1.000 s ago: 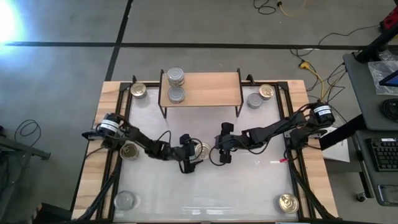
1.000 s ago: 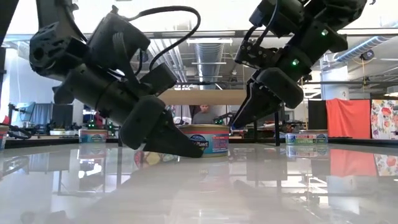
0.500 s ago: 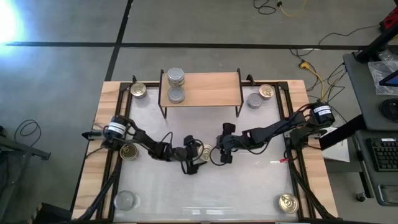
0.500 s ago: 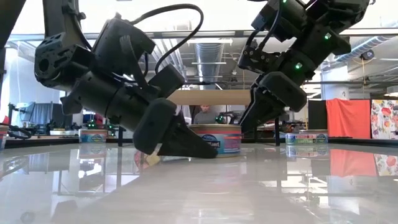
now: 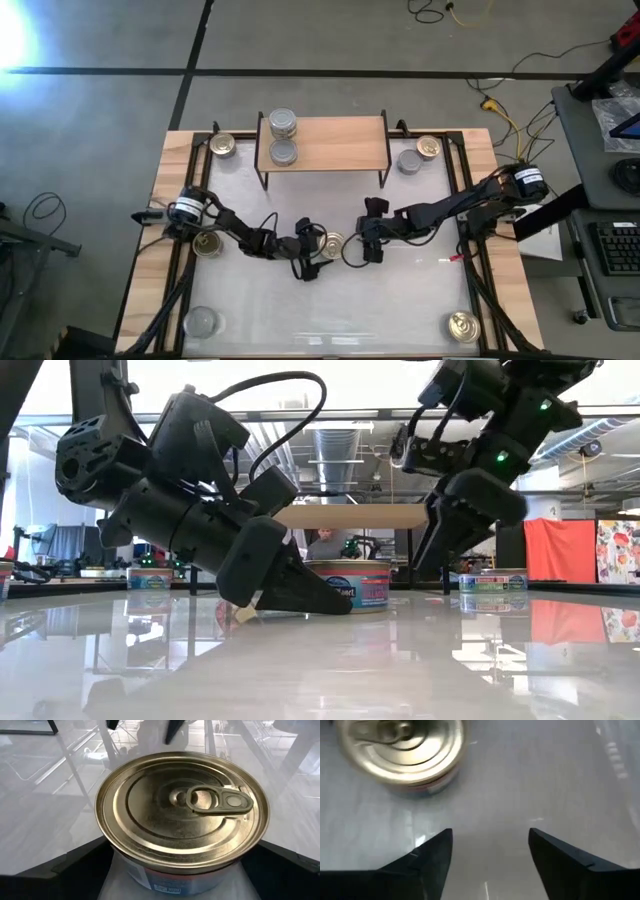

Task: Stack canned seafood by type on shelf
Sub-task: Put the blue tuna can on the shelf

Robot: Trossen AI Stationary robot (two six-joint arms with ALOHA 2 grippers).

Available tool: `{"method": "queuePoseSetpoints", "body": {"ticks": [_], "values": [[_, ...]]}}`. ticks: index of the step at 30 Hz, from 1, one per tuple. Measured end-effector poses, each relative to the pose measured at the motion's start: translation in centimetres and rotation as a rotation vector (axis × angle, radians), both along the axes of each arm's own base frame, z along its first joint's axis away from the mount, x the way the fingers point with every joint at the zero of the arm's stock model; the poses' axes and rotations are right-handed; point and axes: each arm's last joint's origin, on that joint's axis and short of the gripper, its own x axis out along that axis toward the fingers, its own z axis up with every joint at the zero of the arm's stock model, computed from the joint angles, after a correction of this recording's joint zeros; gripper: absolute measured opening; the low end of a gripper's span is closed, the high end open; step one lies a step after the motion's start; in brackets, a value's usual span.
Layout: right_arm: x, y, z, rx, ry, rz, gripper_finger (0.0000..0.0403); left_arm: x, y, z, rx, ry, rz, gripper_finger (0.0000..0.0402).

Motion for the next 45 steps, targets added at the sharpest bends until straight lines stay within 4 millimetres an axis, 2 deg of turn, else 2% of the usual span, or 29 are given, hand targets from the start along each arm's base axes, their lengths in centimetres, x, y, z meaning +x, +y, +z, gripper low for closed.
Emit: {"method": "queuePoseSetpoints", "body": {"ticks": [8,12,18,25,28,33,40,45], "values": [[0.0,0.6,0.0,0.053,-0.002,0.038,0.0354,-1.1,0.2,2.7,0.035,0.137,0.021,0.0398],[0.1,0.7,0.0,0.052,-0.007,0.066,0.0377,-2.1,0.1,3.7,0.002,0.219,0.046,0.0398],[0.2,1.2,-0.2,0.041,-0.108,0.149,0.0379,-3.5,-0.4,5.2,-0.032,0.319,0.078,0.0398],[-1.2,1.5,-2.2,0.101,-0.217,0.118,0.038,-3.7,-0.1,5.9,-0.024,0.319,0.117,0.0398],[-1.8,1.4,-2.6,0.146,-0.331,0.096,0.038,-3.6,0.0,5.8,-0.025,0.316,0.123,0.0398],[-2.6,1.3,-2.1,0.179,-0.595,0.116,0.038,-3.1,0.0,6.4,-0.039,0.293,0.131,0.0398],[-3.2,1.1,-2.5,0.142,-0.594,0.134,0.038,-3.0,0.0,6.5,-0.031,0.284,0.143,0.0398],[-2.1,1.0,-1.5,0.099,-0.633,0.155,0.038,-2.9,0.1,6.5,-0.026,0.281,0.152,0.0398]]}}
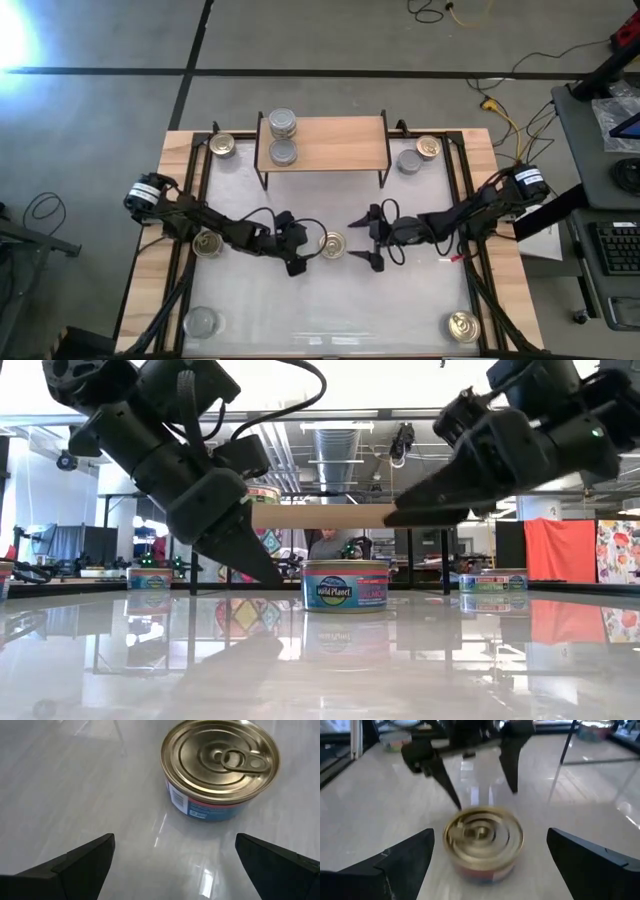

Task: Stack canned seafood by type on shelf
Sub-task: Put the blue tuna can on the shelf

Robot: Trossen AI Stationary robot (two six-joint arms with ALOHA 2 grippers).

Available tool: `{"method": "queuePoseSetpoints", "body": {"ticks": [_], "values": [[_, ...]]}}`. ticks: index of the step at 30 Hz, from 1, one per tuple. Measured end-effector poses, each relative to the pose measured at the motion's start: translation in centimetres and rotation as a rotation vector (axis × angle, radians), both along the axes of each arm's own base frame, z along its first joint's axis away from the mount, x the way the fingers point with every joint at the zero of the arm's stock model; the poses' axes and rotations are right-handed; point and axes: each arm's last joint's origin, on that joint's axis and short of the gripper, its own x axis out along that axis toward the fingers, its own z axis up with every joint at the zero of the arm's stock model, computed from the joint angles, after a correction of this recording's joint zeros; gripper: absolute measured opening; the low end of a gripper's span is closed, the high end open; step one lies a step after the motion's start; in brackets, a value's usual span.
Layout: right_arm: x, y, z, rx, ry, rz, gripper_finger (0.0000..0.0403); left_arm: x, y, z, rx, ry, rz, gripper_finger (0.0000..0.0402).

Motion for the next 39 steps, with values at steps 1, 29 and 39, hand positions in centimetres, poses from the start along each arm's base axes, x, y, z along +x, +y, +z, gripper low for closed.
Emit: {"method": "queuePoseSetpoints", "body": {"ticks": [1,29,39], "values": [[0.3,0.0,0.3,0.001,-0.012,-0.001,0.038,0.0,0.0,0.0,0.0,0.0,0.0,0.0398],[1.8,0.5,0.3,0.01,0.336,0.003,0.04,0.3,-0.2,-1.6,-0.01,0.026,0.011,0.0398],[-1.1,-0.2,-2.6,-0.015,0.362,-0.09,0.04,-0.1,0.2,-1.2,0.0,0.093,0.036,0.0398]]}}
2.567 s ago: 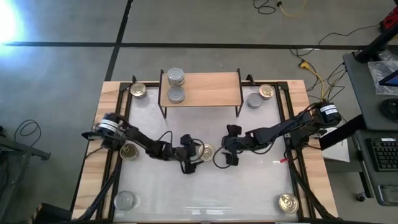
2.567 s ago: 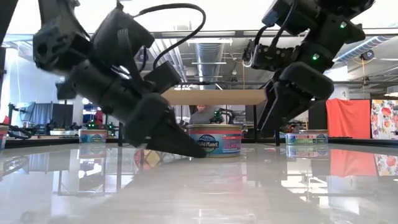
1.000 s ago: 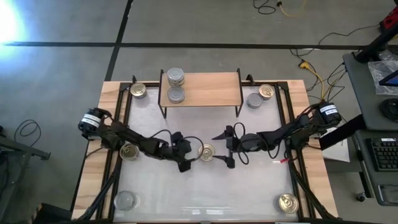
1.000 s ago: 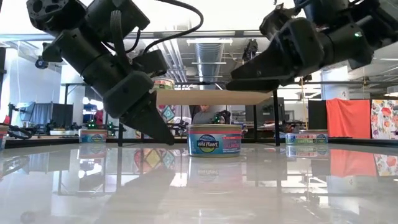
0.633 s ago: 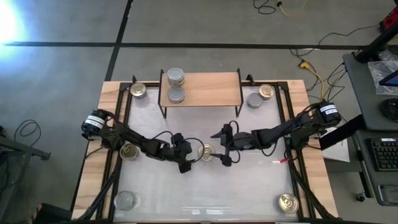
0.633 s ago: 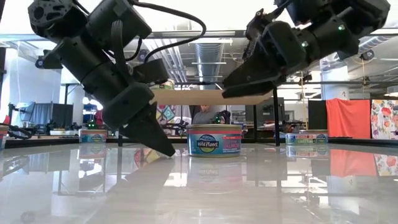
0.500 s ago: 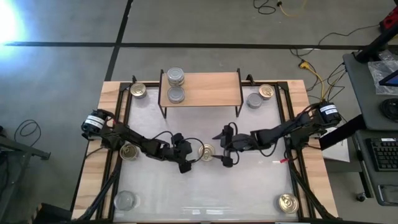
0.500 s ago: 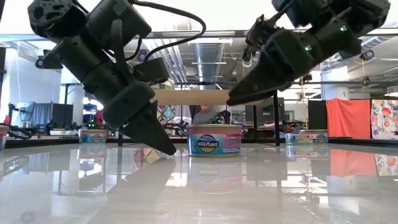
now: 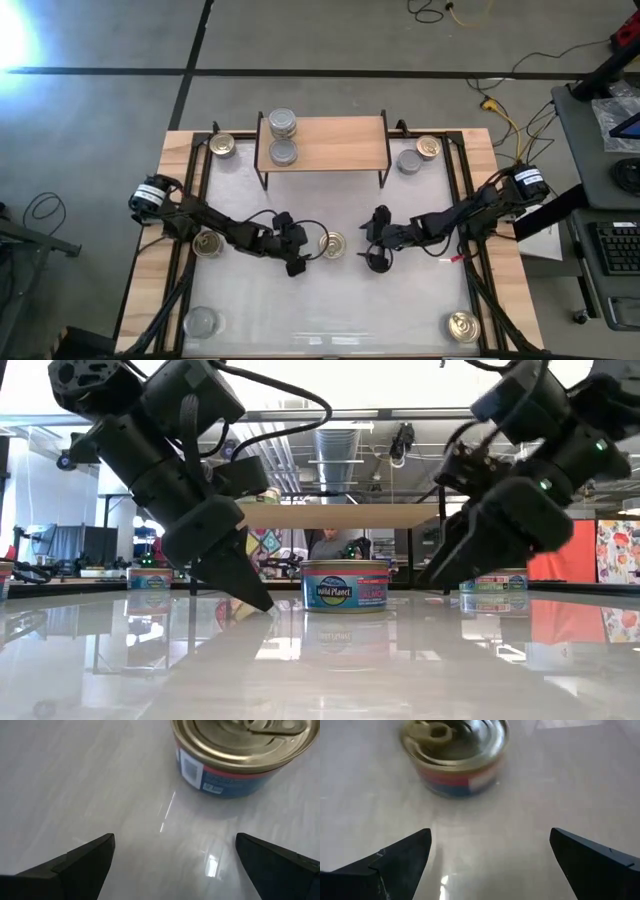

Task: Stack canned seafood by type on shelf
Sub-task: Put the blue tuna can on the shelf

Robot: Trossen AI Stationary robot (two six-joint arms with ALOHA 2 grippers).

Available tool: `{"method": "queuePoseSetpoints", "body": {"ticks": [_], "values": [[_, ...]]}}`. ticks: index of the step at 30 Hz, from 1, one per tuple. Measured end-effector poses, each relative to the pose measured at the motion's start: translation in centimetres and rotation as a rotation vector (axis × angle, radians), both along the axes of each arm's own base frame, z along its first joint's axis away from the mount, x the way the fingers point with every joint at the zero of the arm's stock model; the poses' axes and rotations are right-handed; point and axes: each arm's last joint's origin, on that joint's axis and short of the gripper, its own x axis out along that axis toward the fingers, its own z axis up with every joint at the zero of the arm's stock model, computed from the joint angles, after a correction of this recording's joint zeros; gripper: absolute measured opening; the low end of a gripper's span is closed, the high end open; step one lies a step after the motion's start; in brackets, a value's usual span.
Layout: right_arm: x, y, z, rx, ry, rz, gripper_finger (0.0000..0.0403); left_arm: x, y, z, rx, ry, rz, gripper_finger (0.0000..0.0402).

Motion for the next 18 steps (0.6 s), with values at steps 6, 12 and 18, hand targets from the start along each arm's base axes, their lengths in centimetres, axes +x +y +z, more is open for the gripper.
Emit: {"method": "queuePoseSetpoints", "body": {"ticks": [6,12,18], "values": [[-0.6,-0.2,-0.4,-0.008,-0.039,-0.015,0.04,-0.2,0.1,0.0,-0.003,0.015,0.02,0.0398],[-0.2,0.0,-1.4,0.015,-0.049,0.004,0.04,-0.2,0.5,0.0,0.075,-0.01,0.079,0.0398],[1.5,0.4,-2.9,-0.004,-0.117,0.039,0.04,0.7,0.4,-0.2,0.061,-0.091,0.092,0.0398]]}}
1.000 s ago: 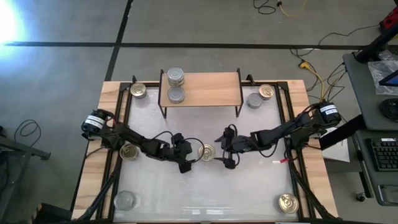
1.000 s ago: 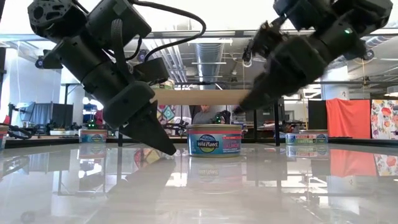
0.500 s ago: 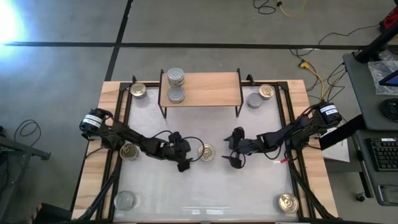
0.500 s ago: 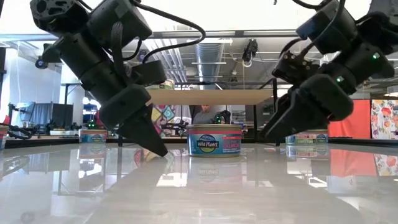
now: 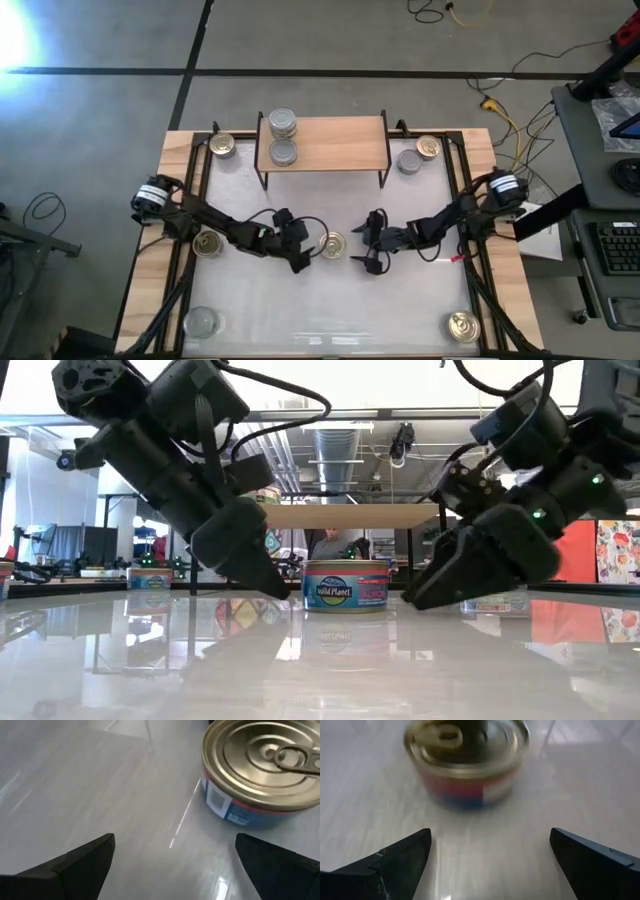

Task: Stack canned seafood by type on shelf
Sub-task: Put the blue tuna can on the shelf

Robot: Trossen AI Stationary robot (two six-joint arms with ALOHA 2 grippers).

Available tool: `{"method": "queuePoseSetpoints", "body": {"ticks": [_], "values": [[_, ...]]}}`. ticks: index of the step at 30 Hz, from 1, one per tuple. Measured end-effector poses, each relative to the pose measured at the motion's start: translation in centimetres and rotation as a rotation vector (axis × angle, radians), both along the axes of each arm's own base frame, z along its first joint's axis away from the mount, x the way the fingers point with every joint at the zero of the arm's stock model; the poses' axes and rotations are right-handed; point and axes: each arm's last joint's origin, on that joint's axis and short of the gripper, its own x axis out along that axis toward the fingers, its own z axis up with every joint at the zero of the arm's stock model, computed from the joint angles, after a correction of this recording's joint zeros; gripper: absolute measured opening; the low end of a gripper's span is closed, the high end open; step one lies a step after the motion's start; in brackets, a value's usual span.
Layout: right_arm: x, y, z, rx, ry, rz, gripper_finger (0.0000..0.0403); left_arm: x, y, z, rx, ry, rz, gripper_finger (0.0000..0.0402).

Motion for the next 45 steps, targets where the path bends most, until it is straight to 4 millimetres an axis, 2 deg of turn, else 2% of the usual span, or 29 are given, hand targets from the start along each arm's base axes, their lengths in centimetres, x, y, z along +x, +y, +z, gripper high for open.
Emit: {"method": "queuePoseSetpoints", "body": {"ticks": [4,9,13,24,30,33,36,38,42,45], "values": [[1.7,0.2,-0.1,-0.025,-0.068,0.019,0.04,0.3,-0.1,-0.3,0.011,-0.018,-0.008,0.0398],[4.0,0.7,-0.4,-0.042,-0.084,0.051,0.04,1.1,-0.2,-0.3,0.023,-0.049,-0.006,0.0398],[5.0,0.8,-0.6,-0.048,-0.082,0.041,0.04,1.7,-0.5,-0.8,0.032,-0.037,-0.012,0.0398],[5.1,0.6,-0.3,0.029,-0.105,0.004,0.0399,2.1,-0.7,-1.0,0.051,-0.025,-0.025,0.0398],[5.1,0.6,0.2,0.053,-0.11,0.014,0.0365,2.0,-0.7,-1.0,0.061,-0.003,-0.029,0.0398],[5.1,0.6,0.6,0.053,-0.1,0.027,0.0365,1.9,-0.7,-0.9,0.065,0.017,-0.029,0.0398],[5.0,0.6,2.2,0.059,-0.07,0.032,0.0365,1.4,-0.8,-0.9,0.061,0.042,-0.014,0.0398],[5.0,0.7,4.2,0.04,-0.054,0.036,0.0365,1.0,-1.0,-1.1,0.056,0.049,-0.001,0.0398],[4.7,0.4,9.6,-0.081,-0.02,0.019,0.0365,0.0,-1.5,-1.8,0.04,0.049,0.021,0.0398],[4.1,-0.8,13.5,-0.211,0.004,-0.046,0.0365,-0.4,-2.0,-2.0,0.025,0.047,0.027,0.0398]]}}
